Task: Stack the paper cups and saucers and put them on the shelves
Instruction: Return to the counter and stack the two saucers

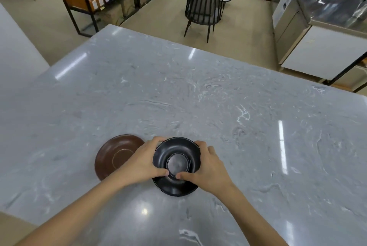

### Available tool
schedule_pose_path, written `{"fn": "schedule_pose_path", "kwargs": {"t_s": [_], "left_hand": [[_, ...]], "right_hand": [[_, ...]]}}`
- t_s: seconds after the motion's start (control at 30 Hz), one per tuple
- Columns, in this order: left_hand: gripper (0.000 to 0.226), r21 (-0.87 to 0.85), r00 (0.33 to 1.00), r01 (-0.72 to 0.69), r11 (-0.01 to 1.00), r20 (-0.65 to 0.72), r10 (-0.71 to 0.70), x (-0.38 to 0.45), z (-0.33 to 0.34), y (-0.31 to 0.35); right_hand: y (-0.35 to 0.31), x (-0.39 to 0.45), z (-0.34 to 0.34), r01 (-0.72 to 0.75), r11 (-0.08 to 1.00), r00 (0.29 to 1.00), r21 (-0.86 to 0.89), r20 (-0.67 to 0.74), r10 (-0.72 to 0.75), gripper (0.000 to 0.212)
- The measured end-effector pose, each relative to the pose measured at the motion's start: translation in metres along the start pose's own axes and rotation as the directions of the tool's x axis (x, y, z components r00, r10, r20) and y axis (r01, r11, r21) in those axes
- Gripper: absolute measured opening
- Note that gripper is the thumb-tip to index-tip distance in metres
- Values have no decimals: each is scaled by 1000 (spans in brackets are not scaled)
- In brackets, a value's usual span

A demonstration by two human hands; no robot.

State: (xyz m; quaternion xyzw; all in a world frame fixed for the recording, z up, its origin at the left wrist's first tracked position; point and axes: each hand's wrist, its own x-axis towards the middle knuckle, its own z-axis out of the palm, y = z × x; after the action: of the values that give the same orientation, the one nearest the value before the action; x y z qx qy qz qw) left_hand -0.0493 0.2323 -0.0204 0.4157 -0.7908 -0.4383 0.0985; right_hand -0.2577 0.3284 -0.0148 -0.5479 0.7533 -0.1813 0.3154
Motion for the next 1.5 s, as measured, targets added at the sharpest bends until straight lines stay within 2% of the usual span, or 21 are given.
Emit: {"fn": "schedule_pose_path", "kwargs": {"t_s": [0.4, 0.7, 0.8, 1.0, 1.13, 1.27, 1.5], "left_hand": [[92, 48, 998, 47, 998, -44, -45, -25, -64, -64], [96, 91, 993, 79, 993, -96, -70, -36, -91, -93], [101, 93, 988, 137, 986, -85, -129, -36, -94, -97], [97, 172, 987, 151, 973, -88, -137, -34, -95, -100], [99, 246, 976, 212, 946, -100, -193, -36, -92, -100], [94, 304, 971, 235, 923, -105, -213, -38, -91, -96], [104, 344, 965, 261, 902, -102, -241, -39, -92, -98]], "right_hand": [[-71, 23, 60, 17, 1000, 1000, 22, -12, -17, 102], [-103, 35, 96, 32, 999, 998, -37, -61, -34, 104], [-108, 36, 105, 26, 997, 996, -67, -82, -32, 100], [-114, 35, 114, 3, 992, 989, -128, -143, -22, 94], [-115, 31, 119, -6, 986, 987, -167, -159, -21, 93], [-114, 27, 123, -18, 982, 988, -187, -157, -12, 94], [-112, 27, 128, -32, 982, 986, -187, -165, 1, 98]]}}
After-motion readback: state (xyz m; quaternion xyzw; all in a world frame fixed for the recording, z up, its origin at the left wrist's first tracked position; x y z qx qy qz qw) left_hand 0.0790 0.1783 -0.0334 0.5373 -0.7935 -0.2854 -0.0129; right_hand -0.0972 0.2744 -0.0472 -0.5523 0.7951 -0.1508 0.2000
